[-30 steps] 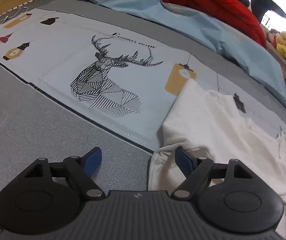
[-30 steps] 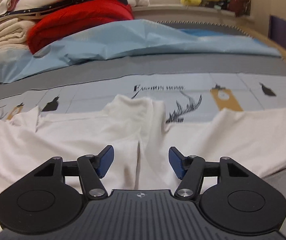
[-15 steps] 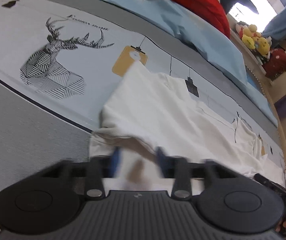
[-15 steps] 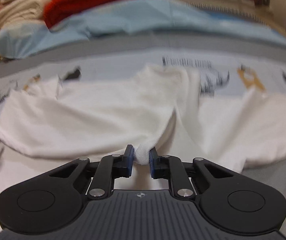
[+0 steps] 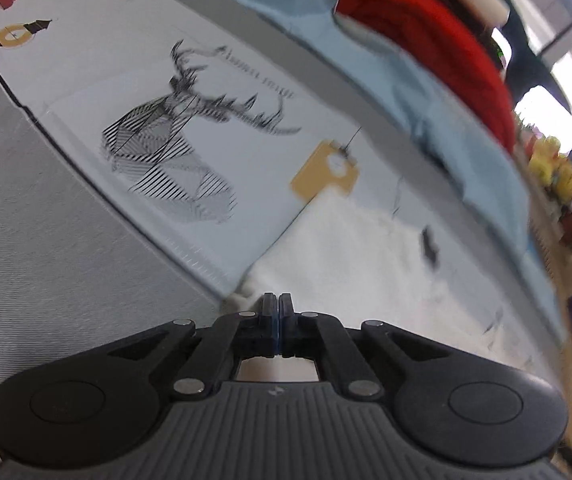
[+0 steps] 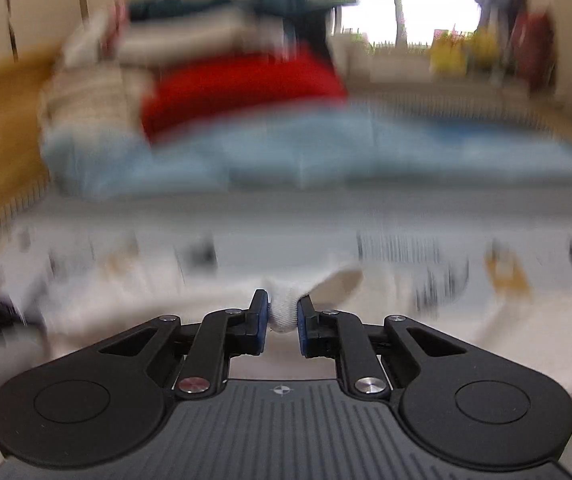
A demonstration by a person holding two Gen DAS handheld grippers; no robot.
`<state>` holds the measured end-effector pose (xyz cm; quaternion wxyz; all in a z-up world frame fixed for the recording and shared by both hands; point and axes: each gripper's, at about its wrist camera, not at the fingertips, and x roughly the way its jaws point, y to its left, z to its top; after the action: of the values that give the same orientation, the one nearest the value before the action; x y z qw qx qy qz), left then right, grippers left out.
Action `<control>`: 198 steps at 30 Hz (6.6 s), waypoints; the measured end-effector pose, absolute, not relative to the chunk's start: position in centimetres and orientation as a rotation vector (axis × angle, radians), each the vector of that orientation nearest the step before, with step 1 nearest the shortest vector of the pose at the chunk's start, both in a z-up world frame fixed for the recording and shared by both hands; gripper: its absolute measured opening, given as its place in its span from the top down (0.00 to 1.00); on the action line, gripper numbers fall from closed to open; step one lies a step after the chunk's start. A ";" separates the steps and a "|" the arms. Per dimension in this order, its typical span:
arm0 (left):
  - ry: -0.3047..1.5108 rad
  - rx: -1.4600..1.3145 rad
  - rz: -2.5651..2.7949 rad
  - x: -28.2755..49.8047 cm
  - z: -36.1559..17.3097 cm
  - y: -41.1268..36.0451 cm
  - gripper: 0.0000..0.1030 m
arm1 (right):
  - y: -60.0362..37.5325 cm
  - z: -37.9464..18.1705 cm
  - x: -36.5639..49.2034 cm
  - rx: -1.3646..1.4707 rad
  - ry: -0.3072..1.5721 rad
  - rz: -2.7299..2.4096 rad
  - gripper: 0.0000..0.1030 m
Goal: Fold small clothes
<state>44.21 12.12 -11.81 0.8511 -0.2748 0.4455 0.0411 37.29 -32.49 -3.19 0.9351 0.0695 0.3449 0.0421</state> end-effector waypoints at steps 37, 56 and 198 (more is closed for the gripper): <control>0.924 -0.091 0.108 35.3 -7.2 7.8 0.18 | -39.9 -4.1 20.3 0.520 0.687 -0.198 0.40; 0.882 -0.174 0.164 29.0 -7.2 6.6 0.17 | -42.4 -5.3 18.6 0.546 0.667 -0.277 0.40; 1.170 -0.319 -0.231 16.7 -12.2 11.5 0.17 | -33.5 -11.4 4.8 0.461 0.901 -0.046 0.47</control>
<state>16.72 11.47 -12.25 0.8154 -0.1497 0.5487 -0.1082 4.80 -33.46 -11.43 0.8744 0.2209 0.4314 -0.0222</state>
